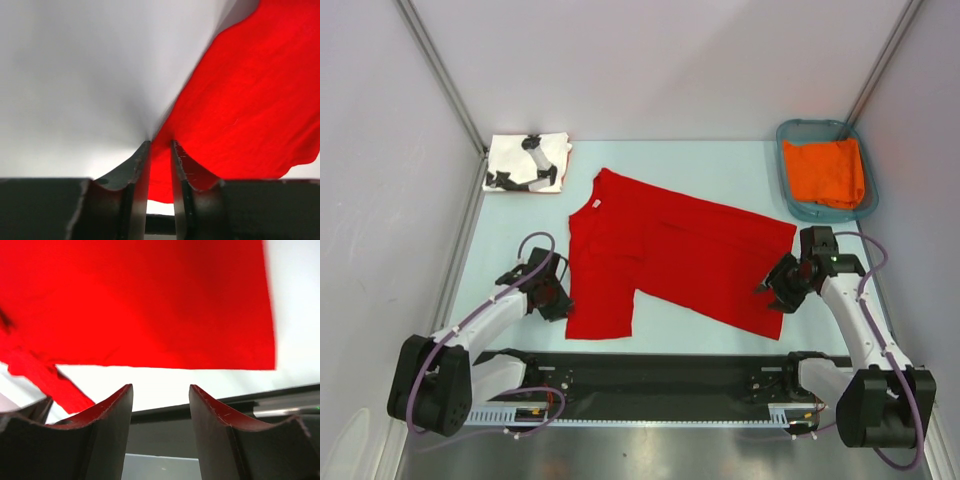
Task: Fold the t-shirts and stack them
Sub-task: Fold the tshirt
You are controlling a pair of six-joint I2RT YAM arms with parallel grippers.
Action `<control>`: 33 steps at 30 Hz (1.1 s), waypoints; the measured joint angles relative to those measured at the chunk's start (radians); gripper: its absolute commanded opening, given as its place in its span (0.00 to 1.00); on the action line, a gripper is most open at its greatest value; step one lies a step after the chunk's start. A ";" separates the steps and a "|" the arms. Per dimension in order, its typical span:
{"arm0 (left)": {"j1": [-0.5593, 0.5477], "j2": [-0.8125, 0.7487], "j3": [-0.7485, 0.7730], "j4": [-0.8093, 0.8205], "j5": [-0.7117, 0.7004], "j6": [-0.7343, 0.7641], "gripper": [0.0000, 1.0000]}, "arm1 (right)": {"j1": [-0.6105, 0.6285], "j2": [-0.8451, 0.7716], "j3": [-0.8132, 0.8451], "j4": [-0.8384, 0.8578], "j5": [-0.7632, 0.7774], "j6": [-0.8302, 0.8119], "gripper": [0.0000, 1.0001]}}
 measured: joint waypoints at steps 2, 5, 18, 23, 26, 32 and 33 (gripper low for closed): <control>0.000 0.001 0.000 0.000 -0.003 -0.002 0.18 | -0.024 -0.003 -0.020 -0.005 0.009 0.018 0.53; 0.000 0.009 0.001 0.002 -0.005 0.002 0.01 | -0.060 -0.012 -0.057 -0.014 0.015 0.036 0.53; 0.000 -0.041 0.104 0.003 0.005 0.098 0.00 | -0.124 -0.045 -0.152 -0.085 0.131 0.099 0.42; -0.005 -0.046 0.147 0.004 0.006 0.127 0.00 | -0.062 0.036 -0.196 -0.048 0.159 0.142 0.44; -0.006 -0.043 0.160 0.003 0.006 0.135 0.00 | -0.051 0.039 -0.205 -0.044 0.176 0.163 0.45; -0.006 -0.035 0.185 0.002 0.006 0.137 0.00 | -0.051 0.049 -0.231 -0.005 0.203 0.199 0.44; -0.006 -0.034 0.186 0.001 0.006 0.137 0.00 | -0.051 0.058 -0.237 0.006 0.212 0.202 0.43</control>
